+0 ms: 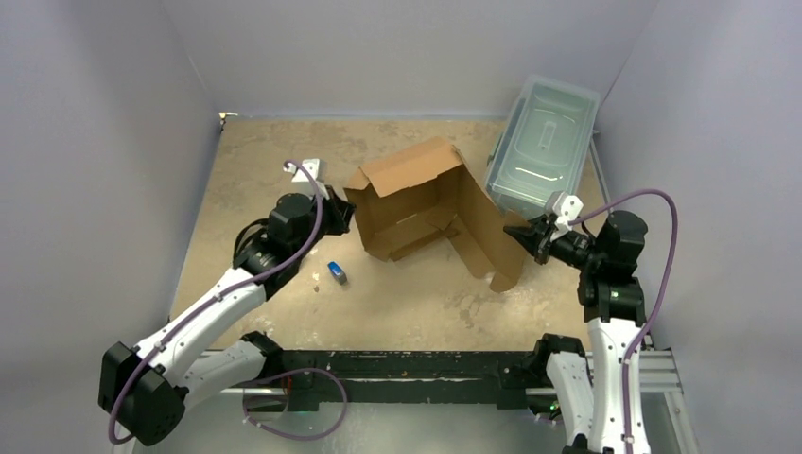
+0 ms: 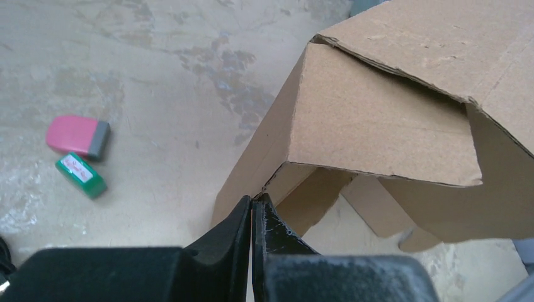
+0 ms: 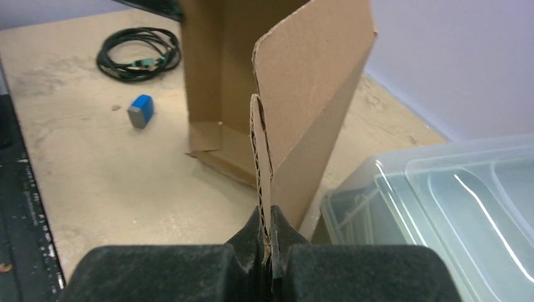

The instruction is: Fold the paper box

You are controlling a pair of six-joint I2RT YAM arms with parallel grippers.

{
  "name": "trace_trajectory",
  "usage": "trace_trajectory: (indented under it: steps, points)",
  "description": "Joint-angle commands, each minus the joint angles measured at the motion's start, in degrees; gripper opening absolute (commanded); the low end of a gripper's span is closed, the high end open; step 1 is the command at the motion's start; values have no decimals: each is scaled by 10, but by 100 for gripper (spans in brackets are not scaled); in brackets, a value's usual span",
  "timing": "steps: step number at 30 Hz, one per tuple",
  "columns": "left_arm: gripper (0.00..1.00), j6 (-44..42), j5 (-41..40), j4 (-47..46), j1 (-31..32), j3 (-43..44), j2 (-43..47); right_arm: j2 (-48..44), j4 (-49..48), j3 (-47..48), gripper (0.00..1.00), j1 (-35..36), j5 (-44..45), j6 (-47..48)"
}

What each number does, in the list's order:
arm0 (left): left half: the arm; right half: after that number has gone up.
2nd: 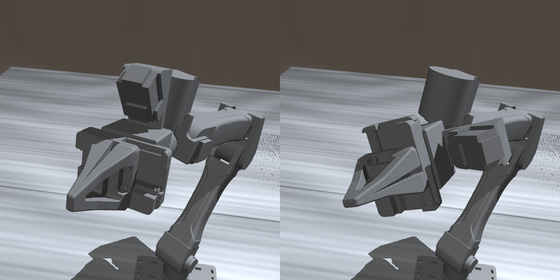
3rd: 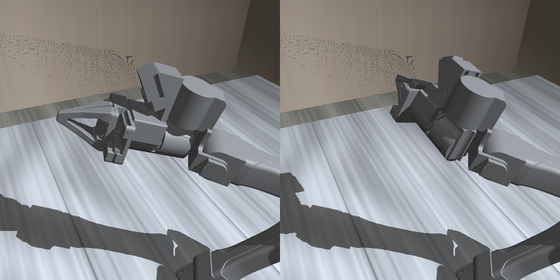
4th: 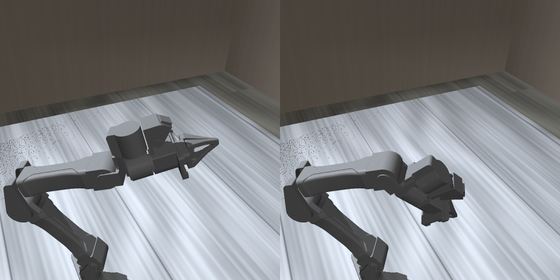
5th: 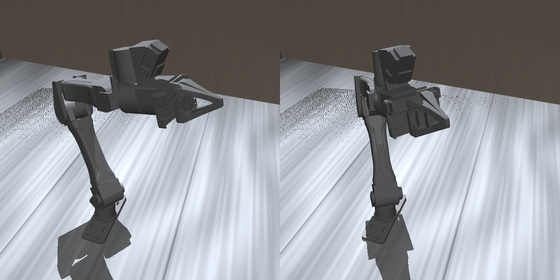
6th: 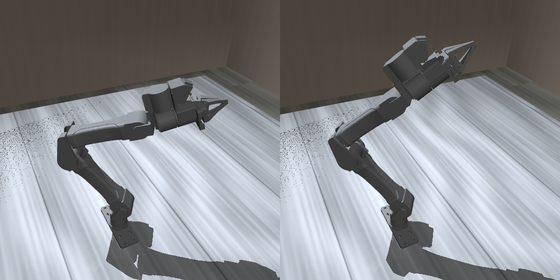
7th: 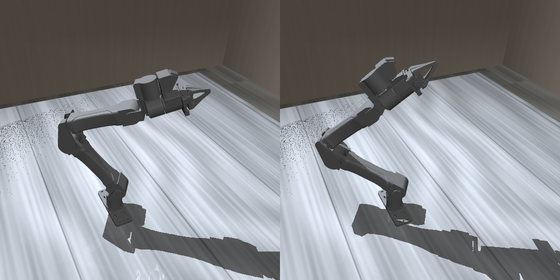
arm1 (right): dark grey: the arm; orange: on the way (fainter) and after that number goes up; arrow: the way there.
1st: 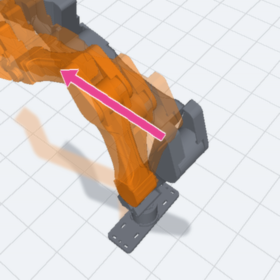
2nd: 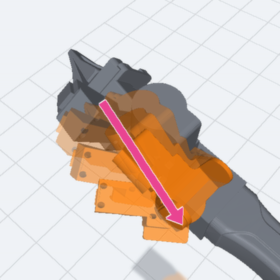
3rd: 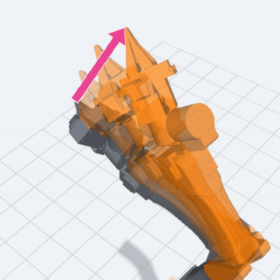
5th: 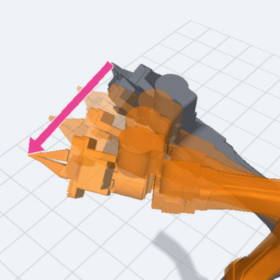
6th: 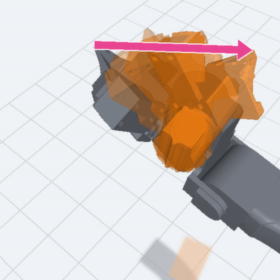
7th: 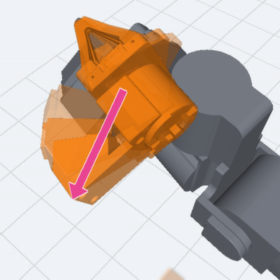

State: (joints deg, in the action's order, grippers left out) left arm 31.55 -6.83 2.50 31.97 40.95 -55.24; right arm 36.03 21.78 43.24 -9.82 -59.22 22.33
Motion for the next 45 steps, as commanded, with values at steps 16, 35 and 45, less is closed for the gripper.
trace_trajectory:
  steps: [16,35,45]
  points:
    - [0,-83,-132,-142,19,33,-111,14,-162,-34,0,-17,65,-204]
    - [0,-159,-38,-141,19,56,-134,75,-72,46,53,-21,122,-61]
    - [0,-141,-7,-145,20,51,-126,153,-2,163,60,7,176,-44]
